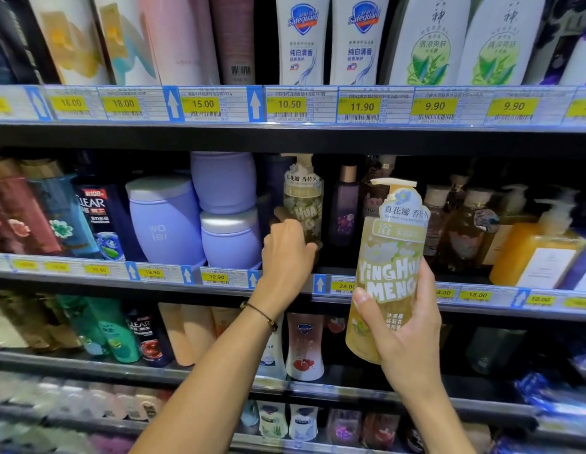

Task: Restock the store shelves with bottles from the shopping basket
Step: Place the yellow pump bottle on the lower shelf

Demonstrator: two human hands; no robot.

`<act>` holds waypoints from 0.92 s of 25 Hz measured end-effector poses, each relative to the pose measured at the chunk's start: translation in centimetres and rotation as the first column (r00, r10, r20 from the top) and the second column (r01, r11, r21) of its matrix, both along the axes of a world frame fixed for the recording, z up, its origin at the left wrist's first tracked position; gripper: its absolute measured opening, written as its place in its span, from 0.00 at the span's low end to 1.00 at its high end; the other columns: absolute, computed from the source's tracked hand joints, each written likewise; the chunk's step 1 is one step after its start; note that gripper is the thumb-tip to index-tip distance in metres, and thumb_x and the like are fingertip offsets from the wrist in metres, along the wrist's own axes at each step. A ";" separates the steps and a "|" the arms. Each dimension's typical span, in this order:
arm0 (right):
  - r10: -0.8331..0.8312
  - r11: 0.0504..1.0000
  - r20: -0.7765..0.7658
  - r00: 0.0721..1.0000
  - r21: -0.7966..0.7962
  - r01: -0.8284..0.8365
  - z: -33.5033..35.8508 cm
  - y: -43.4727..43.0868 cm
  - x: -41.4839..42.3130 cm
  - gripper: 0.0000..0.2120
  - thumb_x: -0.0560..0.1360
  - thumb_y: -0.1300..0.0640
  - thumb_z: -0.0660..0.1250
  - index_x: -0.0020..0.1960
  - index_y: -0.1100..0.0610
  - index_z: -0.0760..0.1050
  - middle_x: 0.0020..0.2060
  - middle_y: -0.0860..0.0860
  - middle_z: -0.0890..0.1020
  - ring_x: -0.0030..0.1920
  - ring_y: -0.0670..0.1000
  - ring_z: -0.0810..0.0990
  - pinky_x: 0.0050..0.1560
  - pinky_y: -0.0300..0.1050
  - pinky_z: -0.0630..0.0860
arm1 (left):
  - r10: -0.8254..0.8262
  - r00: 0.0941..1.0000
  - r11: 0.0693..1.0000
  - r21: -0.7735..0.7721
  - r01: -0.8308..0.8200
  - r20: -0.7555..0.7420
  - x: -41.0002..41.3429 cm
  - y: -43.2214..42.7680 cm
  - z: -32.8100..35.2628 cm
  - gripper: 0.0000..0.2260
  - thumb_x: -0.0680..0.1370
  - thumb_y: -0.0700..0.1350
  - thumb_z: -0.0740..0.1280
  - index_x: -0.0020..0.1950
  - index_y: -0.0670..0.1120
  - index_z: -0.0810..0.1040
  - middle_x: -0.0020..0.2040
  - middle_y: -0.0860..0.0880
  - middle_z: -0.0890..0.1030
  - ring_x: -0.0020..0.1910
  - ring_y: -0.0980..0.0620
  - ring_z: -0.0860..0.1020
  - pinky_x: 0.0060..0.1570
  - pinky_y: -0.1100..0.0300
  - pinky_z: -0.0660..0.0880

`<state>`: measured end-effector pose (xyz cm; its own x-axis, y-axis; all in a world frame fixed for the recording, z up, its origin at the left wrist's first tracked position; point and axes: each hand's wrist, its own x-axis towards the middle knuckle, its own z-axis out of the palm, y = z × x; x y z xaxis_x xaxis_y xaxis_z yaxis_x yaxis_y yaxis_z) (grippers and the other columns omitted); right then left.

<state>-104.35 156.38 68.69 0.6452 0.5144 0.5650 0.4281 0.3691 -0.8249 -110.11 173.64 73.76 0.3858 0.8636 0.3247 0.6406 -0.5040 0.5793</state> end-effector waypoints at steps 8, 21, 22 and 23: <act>0.027 0.999 0.032 0.999 0.021 -0.028 0.4 1.5 -0.5 0.39 0.71 0.48 0.75 0.77 0.51 0.62 0.62 0.41 0.79 0.62 0.44 0.79 0.59 0.35 0.76 | 0.000 1.000 0.986 -0.169 0.003 0.017 2.5 3.1 1.3 0.41 0.75 0.48 0.76 0.77 0.36 0.55 0.72 0.35 0.69 0.69 0.33 0.72 0.65 0.43 0.71; 0.040 0.997 -0.013 0.999 0.069 -0.039 1.3 4.0 -0.8 0.32 0.69 0.41 0.71 0.68 0.52 0.69 0.55 0.43 0.82 0.55 0.47 0.82 0.53 0.43 0.78 | 0.035 0.995 0.731 0.676 -0.090 0.094 -9.9 0.4 -6.9 0.10 0.78 0.42 0.68 0.59 0.43 0.79 0.57 0.43 0.78 0.54 0.39 0.74 0.53 0.46 0.72; 0.047 0.995 -0.031 0.998 0.085 -0.044 1.1 4.4 -1.1 0.32 0.69 0.41 0.71 0.69 0.52 0.68 0.56 0.43 0.82 0.56 0.47 0.82 0.55 0.45 0.79 | 0.051 0.995 0.717 0.690 -0.099 0.090 -10.6 0.8 -8.0 0.11 0.78 0.42 0.68 0.60 0.42 0.80 0.58 0.42 0.78 0.56 0.38 0.74 0.55 0.44 0.72; 0.057 0.993 -0.046 0.997 0.108 -0.052 0.9 4.7 -1.4 0.32 0.69 0.42 0.72 0.69 0.52 0.68 0.56 0.43 0.81 0.57 0.47 0.81 0.56 0.46 0.79 | 0.060 0.995 0.709 0.698 -0.103 0.085 -11.2 1.2 -9.0 0.12 0.79 0.43 0.67 0.61 0.42 0.80 0.59 0.40 0.78 0.57 0.37 0.74 0.57 0.43 0.71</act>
<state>-105.79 161.04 69.61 0.6462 0.4875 0.5872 0.3653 0.4780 -0.7988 -121.34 174.88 64.78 0.2893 0.4074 0.8662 0.6784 -0.7257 0.1147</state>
